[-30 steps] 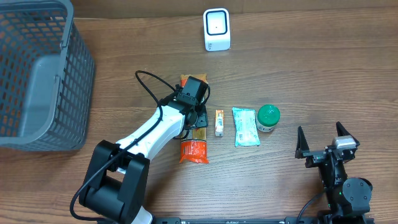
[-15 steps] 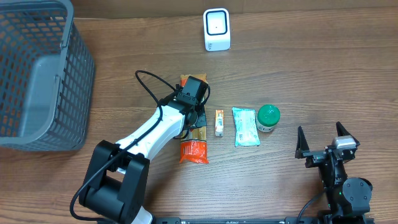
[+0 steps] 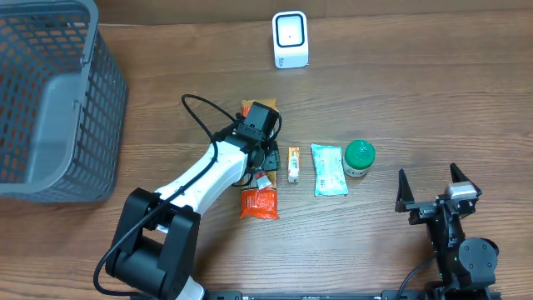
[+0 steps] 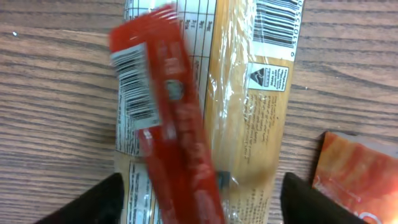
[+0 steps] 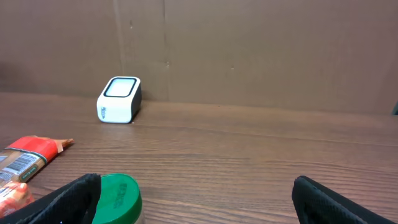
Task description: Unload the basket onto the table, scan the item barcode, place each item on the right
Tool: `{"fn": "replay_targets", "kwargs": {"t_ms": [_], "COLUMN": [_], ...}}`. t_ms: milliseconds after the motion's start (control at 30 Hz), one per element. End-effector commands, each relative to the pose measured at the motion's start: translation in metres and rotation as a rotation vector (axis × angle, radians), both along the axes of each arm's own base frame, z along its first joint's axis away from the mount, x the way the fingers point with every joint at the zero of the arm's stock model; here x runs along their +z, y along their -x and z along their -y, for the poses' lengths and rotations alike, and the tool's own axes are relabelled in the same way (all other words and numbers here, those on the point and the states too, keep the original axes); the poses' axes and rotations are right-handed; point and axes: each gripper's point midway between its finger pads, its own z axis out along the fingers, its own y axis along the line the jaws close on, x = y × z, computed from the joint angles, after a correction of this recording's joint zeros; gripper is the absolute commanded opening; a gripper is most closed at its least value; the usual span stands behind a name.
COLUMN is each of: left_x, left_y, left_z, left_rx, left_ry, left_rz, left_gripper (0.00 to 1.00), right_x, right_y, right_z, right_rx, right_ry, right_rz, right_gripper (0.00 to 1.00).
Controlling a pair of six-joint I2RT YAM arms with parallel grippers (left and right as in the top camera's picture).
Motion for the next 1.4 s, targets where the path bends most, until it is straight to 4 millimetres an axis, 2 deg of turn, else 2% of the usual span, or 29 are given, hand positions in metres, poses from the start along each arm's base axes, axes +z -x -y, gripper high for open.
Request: {"fn": "replay_targets", "kwargs": {"t_ms": [0, 67, 100, 267, 300, 333, 367, 600, 667, 1000, 1200, 1367], "left_x": [0.004, 0.004, 0.004, 0.009, 0.012, 0.017, 0.019, 0.012, 0.011, 0.011, 0.015, 0.014], "left_y": [-0.002, -0.002, -0.002, -0.007, -0.009, -0.013, -0.014, 0.002, 0.005, 0.006, -0.009, -0.007], "left_z": [0.003, 0.003, 0.003, 0.000, -0.001, 0.001, 0.006, 0.004, 0.003, 0.004, 0.002, 0.004], "left_rx": [-0.013, -0.013, -0.013, -0.037, -0.031, -0.029, -0.035, -0.040, -0.039, -0.041, -0.133, -0.191], "left_ry": [0.008, 0.007, 0.008, -0.010, -0.009, 0.017, 0.048, 0.050, 0.045, 0.044, -0.003, -0.022], "left_rz": [0.008, 0.008, 0.008, 0.019, 0.019, 0.019, 0.014, -0.052, -0.063, -0.065, 0.004, 0.005], "left_gripper": [0.81, 0.91, 0.91, 0.82, 0.78, 0.59, 0.50, 0.36, 0.34, 0.05, 0.04, 0.04], "right_x": [-0.002, -0.002, -0.002, -0.002, -0.002, -0.002, -0.002, -0.002, -0.002, -0.002, -0.002, -0.002], "right_y": [0.000, 0.000, 0.000, 0.000, 0.000, 0.000, 0.000, 0.000, 0.000, 0.000, 0.000, 0.000], "right_z": [0.002, 0.002, 0.002, 0.002, 0.002, 0.002, 0.002, 0.002, 0.002, 0.002, 0.002, 0.002], "right_rx": [-0.010, -0.010, -0.010, -0.010, -0.010, -0.010, -0.010, -0.010, -0.010, -0.010, -0.010, -0.010], "right_ry": [0.004, 0.004, 0.004, 0.005, 0.004, 0.004, 0.004, 0.005, 0.004, 0.005, 0.004, 0.005], "right_rz": [0.003, 0.003, 0.003, 0.003, 0.003, 0.003, 0.003, 0.003, 0.003, 0.003, 0.003, 0.003], "right_gripper": [1.00, 1.00, 1.00, 1.00, 1.00, 1.00, 1.00, 1.00, 1.00, 1.00, 1.00, 1.00]}}
